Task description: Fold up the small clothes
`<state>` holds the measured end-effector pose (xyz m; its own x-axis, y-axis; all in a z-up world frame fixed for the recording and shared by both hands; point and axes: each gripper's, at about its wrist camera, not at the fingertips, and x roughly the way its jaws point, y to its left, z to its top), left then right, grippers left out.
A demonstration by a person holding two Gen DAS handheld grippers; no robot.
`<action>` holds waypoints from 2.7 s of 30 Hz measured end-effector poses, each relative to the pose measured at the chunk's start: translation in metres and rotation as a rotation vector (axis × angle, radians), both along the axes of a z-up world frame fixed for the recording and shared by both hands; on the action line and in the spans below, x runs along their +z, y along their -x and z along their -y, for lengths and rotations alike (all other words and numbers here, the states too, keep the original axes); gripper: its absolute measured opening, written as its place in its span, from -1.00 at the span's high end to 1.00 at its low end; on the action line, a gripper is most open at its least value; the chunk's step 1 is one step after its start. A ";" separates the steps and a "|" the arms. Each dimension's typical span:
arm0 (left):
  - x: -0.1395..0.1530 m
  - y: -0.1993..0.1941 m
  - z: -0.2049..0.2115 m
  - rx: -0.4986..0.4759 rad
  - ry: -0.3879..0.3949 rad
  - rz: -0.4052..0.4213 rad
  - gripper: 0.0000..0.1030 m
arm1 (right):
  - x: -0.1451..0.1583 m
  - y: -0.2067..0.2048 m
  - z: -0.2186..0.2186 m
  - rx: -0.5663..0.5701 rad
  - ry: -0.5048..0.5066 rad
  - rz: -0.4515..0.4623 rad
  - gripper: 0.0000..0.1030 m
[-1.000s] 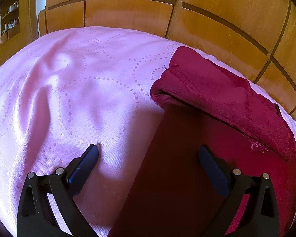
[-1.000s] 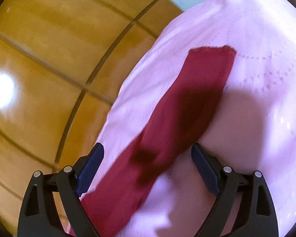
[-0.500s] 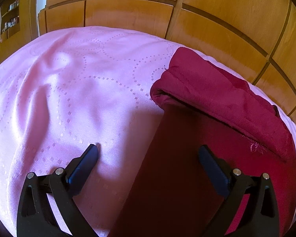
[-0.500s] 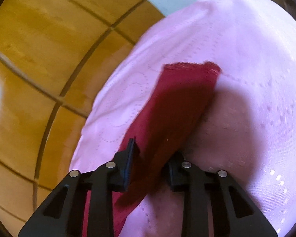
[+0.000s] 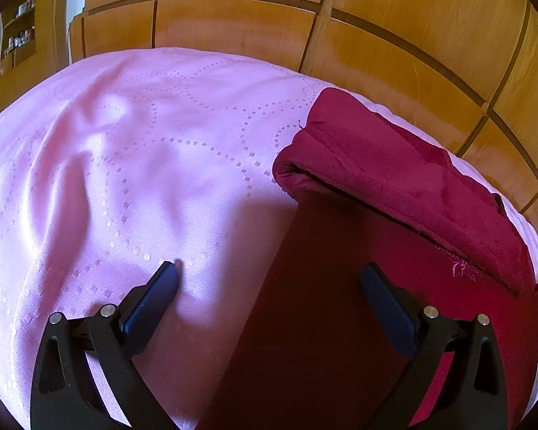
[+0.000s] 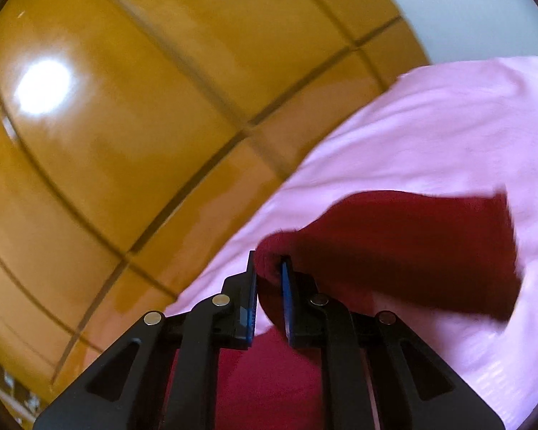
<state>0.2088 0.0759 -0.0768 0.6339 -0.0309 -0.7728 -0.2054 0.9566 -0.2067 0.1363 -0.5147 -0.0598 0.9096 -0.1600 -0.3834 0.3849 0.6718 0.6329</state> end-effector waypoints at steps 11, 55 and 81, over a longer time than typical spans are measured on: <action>0.000 0.001 -0.002 0.000 0.018 0.012 -0.96 | 0.027 -0.038 -0.142 0.370 0.101 0.047 0.77; 0.028 -0.091 0.134 -0.381 0.407 -0.099 -0.13 | -0.065 0.003 -0.174 0.381 0.056 -0.178 -0.93; 0.040 -0.076 0.084 -0.429 0.286 0.012 0.88 | -0.064 -0.010 -0.128 0.260 -0.125 0.148 -0.93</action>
